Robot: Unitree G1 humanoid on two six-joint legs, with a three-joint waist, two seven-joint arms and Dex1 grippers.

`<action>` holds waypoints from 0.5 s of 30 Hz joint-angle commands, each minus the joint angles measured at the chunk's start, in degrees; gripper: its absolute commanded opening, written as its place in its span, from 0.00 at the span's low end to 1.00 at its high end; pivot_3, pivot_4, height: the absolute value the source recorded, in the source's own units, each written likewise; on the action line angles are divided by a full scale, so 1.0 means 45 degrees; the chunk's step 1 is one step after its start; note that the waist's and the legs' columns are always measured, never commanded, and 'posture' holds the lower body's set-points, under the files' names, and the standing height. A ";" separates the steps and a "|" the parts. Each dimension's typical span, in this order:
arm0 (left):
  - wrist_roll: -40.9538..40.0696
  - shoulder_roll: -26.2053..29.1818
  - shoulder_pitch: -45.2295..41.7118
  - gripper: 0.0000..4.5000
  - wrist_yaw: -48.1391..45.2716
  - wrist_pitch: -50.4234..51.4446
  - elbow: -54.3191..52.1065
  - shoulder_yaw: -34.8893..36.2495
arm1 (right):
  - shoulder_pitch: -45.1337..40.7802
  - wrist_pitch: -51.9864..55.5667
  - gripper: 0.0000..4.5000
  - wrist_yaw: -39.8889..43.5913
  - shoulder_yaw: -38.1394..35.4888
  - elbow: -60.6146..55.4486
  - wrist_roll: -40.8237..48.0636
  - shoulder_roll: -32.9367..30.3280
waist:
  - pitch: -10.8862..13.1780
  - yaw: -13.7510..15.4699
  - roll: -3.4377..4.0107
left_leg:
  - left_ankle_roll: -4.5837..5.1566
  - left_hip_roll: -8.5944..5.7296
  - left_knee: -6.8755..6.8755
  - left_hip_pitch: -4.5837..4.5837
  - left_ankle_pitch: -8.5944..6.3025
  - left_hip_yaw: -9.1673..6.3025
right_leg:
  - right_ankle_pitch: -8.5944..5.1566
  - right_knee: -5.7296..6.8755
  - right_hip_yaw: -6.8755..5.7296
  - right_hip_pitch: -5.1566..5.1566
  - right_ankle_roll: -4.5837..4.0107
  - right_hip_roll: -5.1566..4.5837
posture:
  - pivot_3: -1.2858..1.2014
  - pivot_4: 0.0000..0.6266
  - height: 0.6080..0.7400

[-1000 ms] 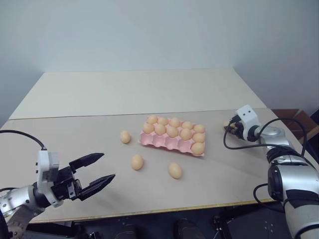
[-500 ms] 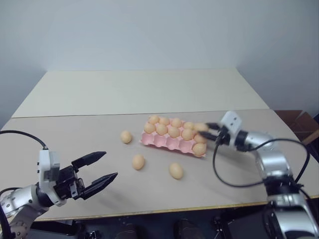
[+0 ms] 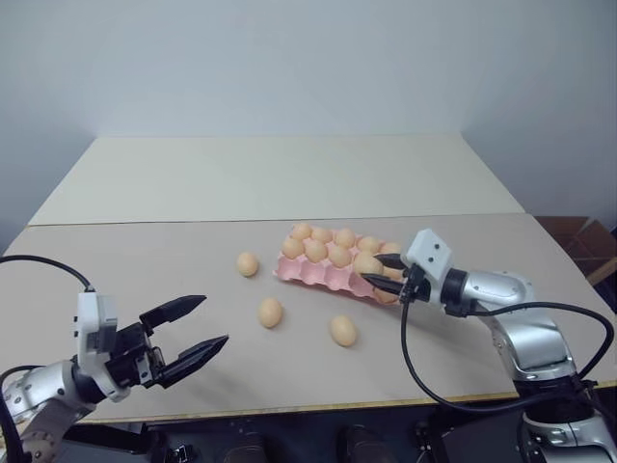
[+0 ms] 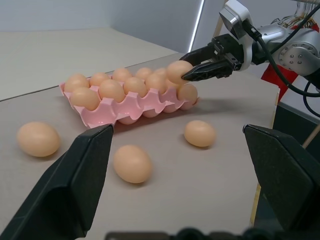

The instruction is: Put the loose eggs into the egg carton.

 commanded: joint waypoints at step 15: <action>-0.0021 -0.0017 -0.0287 1.00 -0.0079 -0.0230 -0.0132 -0.0070 | 0.0211 -0.0331 0.99 -0.0305 -0.0315 -0.0822 0.0119 -0.0444 | 0.0001 0.0012 -0.0001 | 0.0000 0.0000 0.0000 -0.0005 0.0000 -0.0001 | -0.0001 -0.0005 -0.0002 0.0000 0.0001 -0.0002 | 0.52 0.24 1.00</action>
